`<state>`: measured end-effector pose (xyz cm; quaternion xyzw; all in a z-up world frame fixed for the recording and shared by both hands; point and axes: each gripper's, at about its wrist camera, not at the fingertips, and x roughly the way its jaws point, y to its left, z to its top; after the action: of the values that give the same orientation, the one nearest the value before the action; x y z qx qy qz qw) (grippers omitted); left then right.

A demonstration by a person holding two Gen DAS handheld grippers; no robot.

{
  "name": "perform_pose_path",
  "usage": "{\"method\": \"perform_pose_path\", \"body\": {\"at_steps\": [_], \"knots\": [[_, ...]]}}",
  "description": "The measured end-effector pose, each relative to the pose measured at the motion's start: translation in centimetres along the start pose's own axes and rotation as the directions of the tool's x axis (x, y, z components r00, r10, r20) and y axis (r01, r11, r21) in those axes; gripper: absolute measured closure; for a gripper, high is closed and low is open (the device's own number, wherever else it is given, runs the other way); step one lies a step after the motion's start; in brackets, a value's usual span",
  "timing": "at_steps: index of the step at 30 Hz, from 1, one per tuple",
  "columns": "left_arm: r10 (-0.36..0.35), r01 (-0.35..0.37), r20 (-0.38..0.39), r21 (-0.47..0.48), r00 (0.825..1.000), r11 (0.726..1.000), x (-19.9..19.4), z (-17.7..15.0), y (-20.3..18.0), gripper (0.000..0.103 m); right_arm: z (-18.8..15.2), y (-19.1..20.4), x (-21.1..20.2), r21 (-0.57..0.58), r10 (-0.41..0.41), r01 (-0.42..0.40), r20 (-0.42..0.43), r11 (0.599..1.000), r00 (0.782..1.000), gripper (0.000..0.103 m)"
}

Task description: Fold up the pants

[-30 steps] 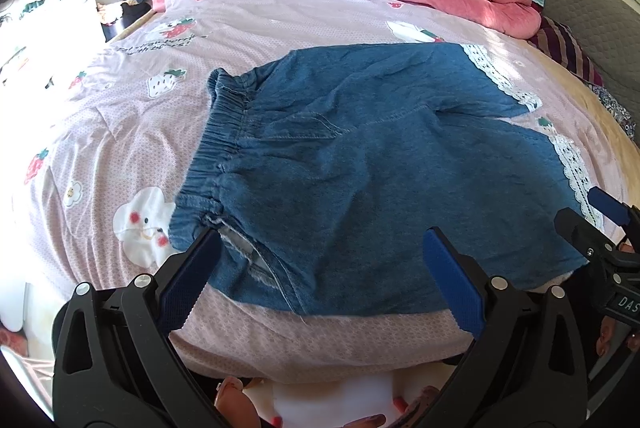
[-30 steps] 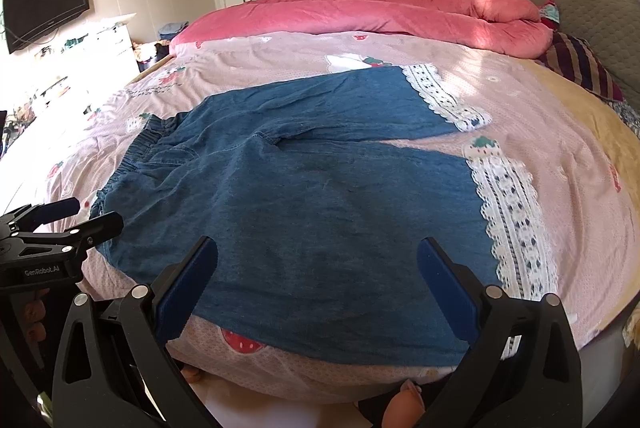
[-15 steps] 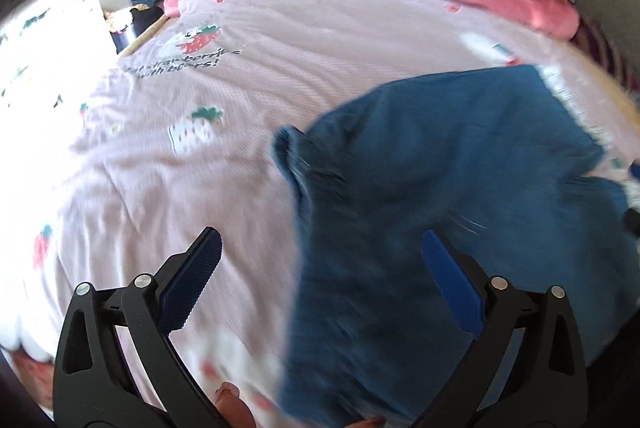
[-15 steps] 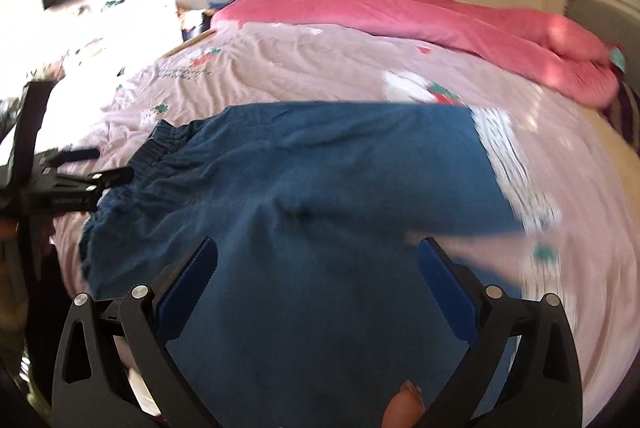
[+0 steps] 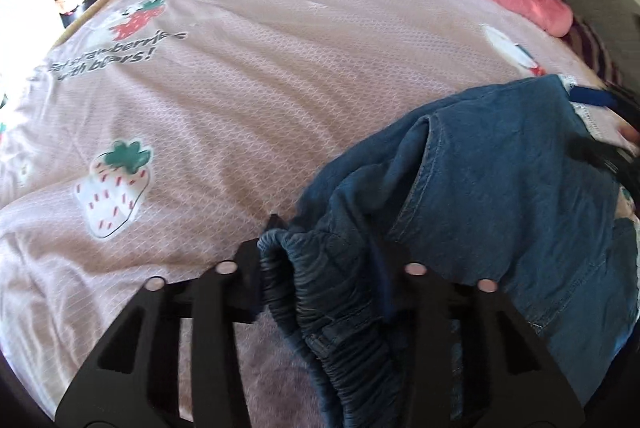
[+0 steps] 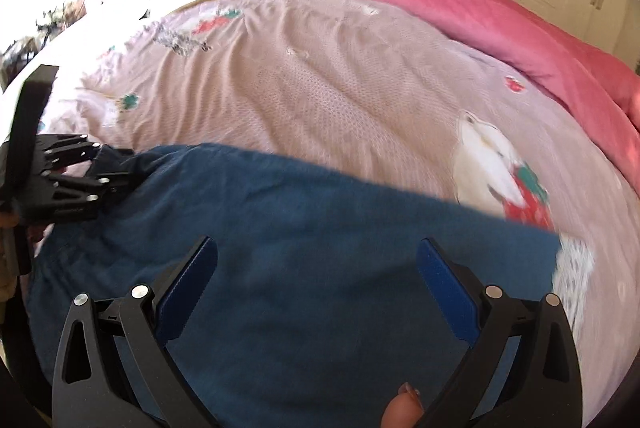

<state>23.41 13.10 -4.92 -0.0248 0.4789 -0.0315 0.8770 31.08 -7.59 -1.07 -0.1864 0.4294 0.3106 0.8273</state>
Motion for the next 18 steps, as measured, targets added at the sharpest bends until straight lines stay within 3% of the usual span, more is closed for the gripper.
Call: {"method": "perform_pose_path", "body": {"at_steps": [3,8,11,12,13,16,18], "knots": [[-0.05,0.05,0.025,-0.012,0.998,0.999,-0.5,0.1,0.6,0.087,1.8,0.3,2.3,-0.091,0.013,-0.017,-0.04,0.996,0.999,0.004],[-0.079,0.082,0.121,-0.02,0.989,0.996,-3.2,0.3,1.4,0.09,3.8,1.1,5.3,-0.233,-0.006,-0.019,-0.105,0.972,0.994,0.004],[-0.087,0.092,0.158,-0.023,0.984,0.995,-4.1,0.4,1.5,0.09,4.3,2.0,6.5,-0.295,0.023,-0.065,-0.143,0.953,0.989,0.007],[-0.087,0.092,0.167,-0.019,0.982,0.996,-4.3,0.4,1.5,0.09,4.3,2.4,7.1,-0.304,0.033,-0.084,-0.168,0.949,0.985,0.026],[-0.092,0.095,0.173,-0.012,0.981,0.995,-4.5,0.3,1.3,0.09,4.3,2.6,7.4,-0.3,0.066,-0.122,-0.19,0.946,0.98,0.056],[-0.099,0.101,0.187,0.002,0.977,0.995,-4.9,0.1,1.2,0.09,4.1,3.5,6.3,-0.3,0.067,-0.113,-0.159,0.947,0.985,0.089],[-0.096,0.098,0.191,-0.001,0.977,0.995,-5.0,0.0,1.5,0.09,3.9,3.3,4.4,-0.263,0.06,-0.09,-0.122,0.961,0.991,0.1]]}}
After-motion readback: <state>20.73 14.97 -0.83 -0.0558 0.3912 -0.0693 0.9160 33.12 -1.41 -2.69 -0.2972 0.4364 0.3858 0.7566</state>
